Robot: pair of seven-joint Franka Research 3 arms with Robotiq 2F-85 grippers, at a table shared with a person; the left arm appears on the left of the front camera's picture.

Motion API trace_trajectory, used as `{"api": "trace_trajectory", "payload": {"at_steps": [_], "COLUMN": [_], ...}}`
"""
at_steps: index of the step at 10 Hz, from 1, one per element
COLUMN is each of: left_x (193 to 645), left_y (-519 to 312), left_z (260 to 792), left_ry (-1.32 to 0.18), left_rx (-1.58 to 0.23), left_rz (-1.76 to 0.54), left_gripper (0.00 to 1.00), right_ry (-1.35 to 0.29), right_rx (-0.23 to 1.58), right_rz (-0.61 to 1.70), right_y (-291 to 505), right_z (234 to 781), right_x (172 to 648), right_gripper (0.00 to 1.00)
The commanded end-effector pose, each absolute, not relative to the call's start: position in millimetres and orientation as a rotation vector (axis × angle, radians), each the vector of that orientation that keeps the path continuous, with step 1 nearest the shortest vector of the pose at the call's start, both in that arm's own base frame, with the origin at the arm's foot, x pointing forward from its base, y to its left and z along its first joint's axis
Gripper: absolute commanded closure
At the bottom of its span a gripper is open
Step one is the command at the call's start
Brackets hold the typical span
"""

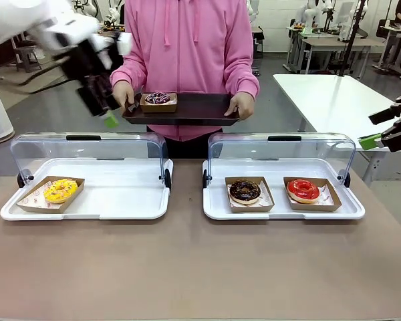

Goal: Provide the desired donut to the person.
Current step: Pick up and lift the Paper togo box containing the Donut pointed at by the person.

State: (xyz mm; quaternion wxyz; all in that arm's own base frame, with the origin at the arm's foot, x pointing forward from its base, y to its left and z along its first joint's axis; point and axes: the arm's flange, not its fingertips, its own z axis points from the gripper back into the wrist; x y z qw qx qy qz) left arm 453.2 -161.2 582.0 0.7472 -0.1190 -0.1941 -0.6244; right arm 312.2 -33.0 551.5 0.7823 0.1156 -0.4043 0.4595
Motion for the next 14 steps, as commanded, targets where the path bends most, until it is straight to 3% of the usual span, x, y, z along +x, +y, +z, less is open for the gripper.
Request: {"api": "trace_trajectory", "payload": {"at_steps": [1,5,7,14], "left_x": [379.2,321.5,301.8,315.6], "left_y": [-108.1,-9.3,22.7,49.1], "left_z": [563.2,516.2,507.0,512.3], "left_ry": [-0.579,-0.871,-0.902,-0.843], "left_rx": [-0.278,-0.296,-0.307,-0.412], "left_rz": [-1.289,-1.067,-0.986,-0.983], "left_gripper": [0.0,0.0,0.0,0.0], "right_ry": [-0.875,-0.875,-0.875,-0.875], "right_rx": [0.258,0.258,0.258,0.258], "right_rz": [1.003,1.003,1.003,1.003], "right_y": [-32.5,-32.5,-32.5,-32.5], "right_z": [550.3,550.3,550.3,550.3], "right_x": [313.8,313.8,313.8,313.8], "right_gripper": [0.0,0.0,0.0,0.0]}}
